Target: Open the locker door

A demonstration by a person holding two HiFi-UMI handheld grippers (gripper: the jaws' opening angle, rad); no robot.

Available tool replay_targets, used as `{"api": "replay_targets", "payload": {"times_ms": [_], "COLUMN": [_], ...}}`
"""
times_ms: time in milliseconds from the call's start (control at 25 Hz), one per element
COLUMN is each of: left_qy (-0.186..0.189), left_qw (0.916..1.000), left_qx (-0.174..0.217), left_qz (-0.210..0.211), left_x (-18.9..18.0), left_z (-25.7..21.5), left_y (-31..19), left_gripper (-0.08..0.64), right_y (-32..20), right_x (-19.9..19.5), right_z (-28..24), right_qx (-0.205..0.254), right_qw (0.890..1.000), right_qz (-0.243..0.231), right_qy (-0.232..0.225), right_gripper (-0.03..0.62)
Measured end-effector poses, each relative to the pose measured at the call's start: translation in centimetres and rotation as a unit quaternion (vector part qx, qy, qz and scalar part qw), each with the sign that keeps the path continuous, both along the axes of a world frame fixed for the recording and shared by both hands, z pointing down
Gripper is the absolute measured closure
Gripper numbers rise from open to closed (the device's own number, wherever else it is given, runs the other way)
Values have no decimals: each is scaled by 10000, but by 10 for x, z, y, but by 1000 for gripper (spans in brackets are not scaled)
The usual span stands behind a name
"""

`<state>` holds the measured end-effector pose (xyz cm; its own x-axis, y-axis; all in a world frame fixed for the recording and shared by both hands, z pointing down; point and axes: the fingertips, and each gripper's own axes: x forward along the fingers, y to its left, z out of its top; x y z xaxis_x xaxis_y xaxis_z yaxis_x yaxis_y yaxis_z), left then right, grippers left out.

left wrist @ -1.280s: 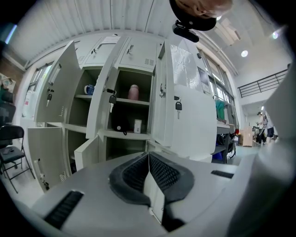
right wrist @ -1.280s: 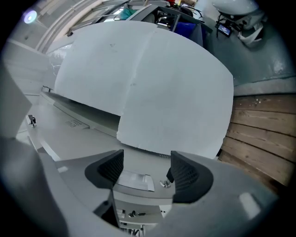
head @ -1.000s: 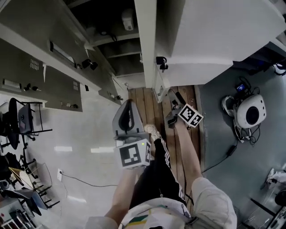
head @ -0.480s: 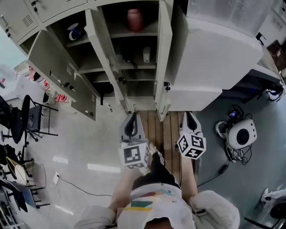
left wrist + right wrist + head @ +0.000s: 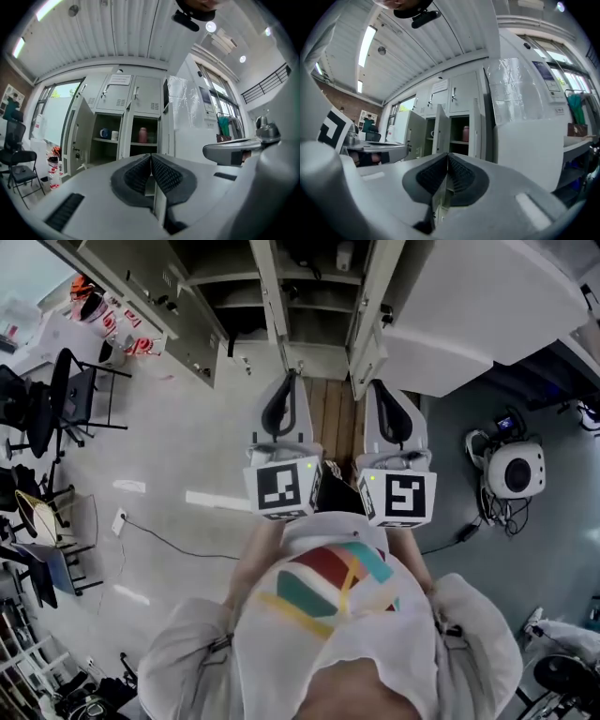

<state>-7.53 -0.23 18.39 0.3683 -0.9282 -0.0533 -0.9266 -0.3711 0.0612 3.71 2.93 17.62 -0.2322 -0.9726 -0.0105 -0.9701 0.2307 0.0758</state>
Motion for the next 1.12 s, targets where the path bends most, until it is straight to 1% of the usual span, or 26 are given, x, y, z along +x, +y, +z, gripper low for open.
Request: {"api": "replay_targets", "payload": {"times_ms": [120,320,560,800,1000,1120], "left_qy": [-156,-158,-148,-195,-147,-147], "left_qw": [9999,9998,9998,9997,9994,9993], "left_qx": [44,-32,71,8,151,139], "left_qz": [-50,-108,-140,-129,-271,-303], "left_x": [-10,-19,-25,-30,-38,-41], "left_z": [-1,1,-5,-6,-11,-10], "left_y": [9,8,5,7,8,13], "left_gripper": [544,545,543,544,545,545], "right_y": [7,7,3,4,5,10], "right_x": [-23,-49,-55,-60,-66,-68], "right_z": [-1,6,7,12,2,2], "right_qx": [39,-132,-170,-214,-112,-86], "right_qw": [9993,9974,9970,9969,9970,9969], "right_qz": [-361,-693,-752,-751,-766,-785], "right_qy": [36,111,67,61,23,20], "right_gripper": [586,588,588,588,588,588]}}
